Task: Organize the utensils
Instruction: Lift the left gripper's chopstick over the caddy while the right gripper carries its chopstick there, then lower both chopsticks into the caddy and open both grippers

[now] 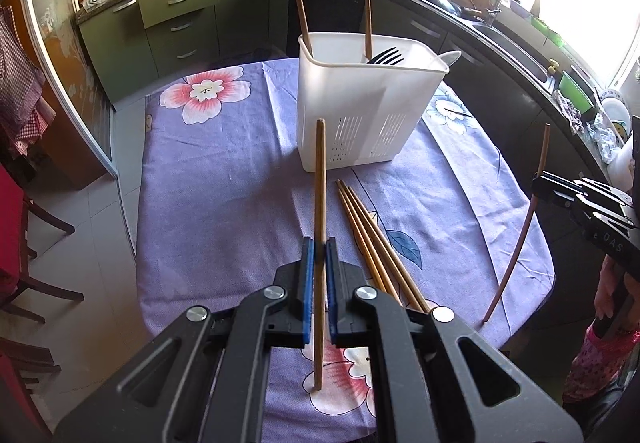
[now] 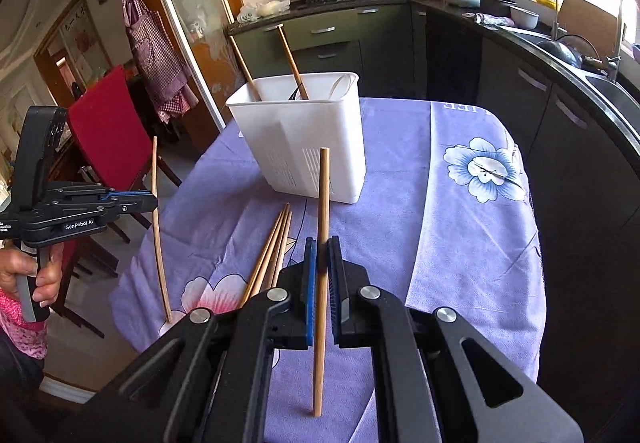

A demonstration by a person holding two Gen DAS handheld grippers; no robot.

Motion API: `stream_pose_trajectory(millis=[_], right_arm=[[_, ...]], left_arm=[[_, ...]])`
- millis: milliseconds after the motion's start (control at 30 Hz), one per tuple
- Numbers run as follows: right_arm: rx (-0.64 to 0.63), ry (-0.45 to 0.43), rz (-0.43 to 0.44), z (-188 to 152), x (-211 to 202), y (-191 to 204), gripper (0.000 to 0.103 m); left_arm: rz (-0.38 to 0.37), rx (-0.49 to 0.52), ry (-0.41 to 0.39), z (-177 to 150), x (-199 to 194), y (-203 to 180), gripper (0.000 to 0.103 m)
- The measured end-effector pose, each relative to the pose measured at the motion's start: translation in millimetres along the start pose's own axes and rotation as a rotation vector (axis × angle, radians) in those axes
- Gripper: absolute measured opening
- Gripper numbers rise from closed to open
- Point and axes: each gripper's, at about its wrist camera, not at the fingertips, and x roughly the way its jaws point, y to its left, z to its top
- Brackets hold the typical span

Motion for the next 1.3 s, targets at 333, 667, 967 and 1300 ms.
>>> stream_pose_trajectory(millis=[333,667,967,1300], right_arm=[[0.004,-0.054,-0.02,-13,-33,-3,0.007],[-0.017,-0.101,-0.016,-9,-50,6,0.007],[-0.034,-0.144,-0.002,18,-62,12,0.007],[-0.069,-0.184,0.042,80,-82,28,0.007]], left_arm=[[0.016,0.035,-0.037,-6,-19,-8,0.006],[0.011,0.038,-0.063,-6,-30,-6,0.005],[-0.003,0.037,-0.103,11,-49,-5,0.005],[-0.043,0.059,-0.167,55,-81,-15,0.005]])
